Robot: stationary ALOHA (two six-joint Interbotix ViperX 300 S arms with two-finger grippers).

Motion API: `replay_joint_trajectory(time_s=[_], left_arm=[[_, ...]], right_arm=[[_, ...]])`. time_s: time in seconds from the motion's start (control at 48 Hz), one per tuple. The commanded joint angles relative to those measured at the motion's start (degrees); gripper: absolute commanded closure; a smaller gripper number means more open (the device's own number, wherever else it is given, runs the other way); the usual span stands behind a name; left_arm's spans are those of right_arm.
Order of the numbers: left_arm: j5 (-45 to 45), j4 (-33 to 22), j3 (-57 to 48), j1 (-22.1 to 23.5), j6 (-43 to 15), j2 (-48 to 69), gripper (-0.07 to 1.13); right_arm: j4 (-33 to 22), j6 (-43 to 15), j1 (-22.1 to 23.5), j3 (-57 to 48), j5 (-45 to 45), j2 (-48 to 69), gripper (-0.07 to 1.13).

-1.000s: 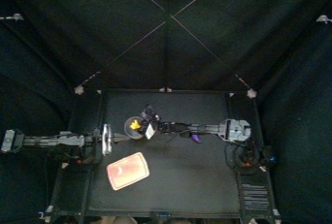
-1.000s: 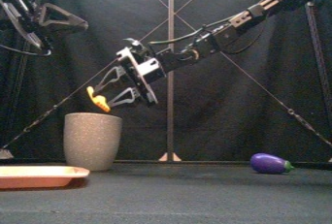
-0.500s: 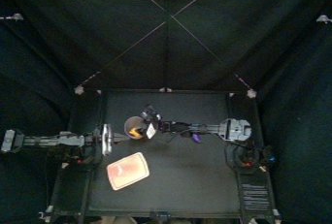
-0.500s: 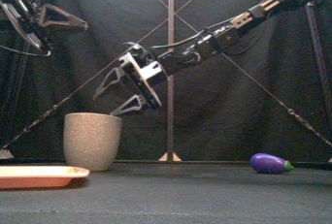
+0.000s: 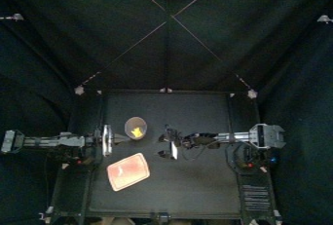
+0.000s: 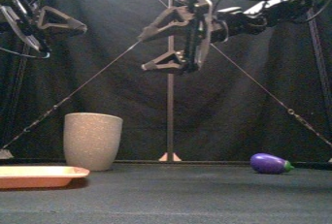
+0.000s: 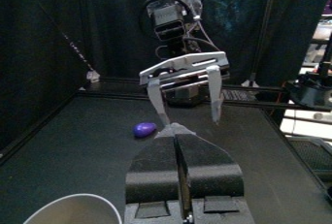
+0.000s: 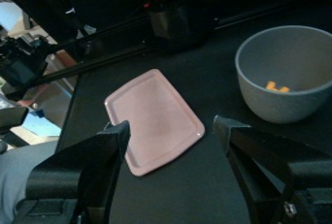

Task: Pick the fries then place it in the grey bowl
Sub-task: Drop fries in the grey bowl and return to neutral

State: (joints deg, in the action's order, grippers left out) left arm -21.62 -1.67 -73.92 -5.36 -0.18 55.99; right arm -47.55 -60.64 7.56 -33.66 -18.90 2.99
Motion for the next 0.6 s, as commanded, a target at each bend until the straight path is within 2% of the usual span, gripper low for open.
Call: replay_joint_trajectory(time_s=[0.021, 0.229, 0.604], left_arm=[[-0.4, -0.1, 0.7, 0.0, 0.0, -0.2, 1.04], [-0.1, 0.1, 0.5, -0.1, -0.1, -0.2, 1.04], [0.0, 0.1, -0.4, -0.1, -0.1, -0.2, 1.04]], right_arm=[[-2.3, 0.3, 0.0, -4.3, -0.5, 6.8, 0.06], [-4.7, 0.2, 0.3, -11.0, -0.5, 14.2, 0.06], [-0.4, 0.0, 1.9, -14.8, -0.9, 20.6, 0.06]])
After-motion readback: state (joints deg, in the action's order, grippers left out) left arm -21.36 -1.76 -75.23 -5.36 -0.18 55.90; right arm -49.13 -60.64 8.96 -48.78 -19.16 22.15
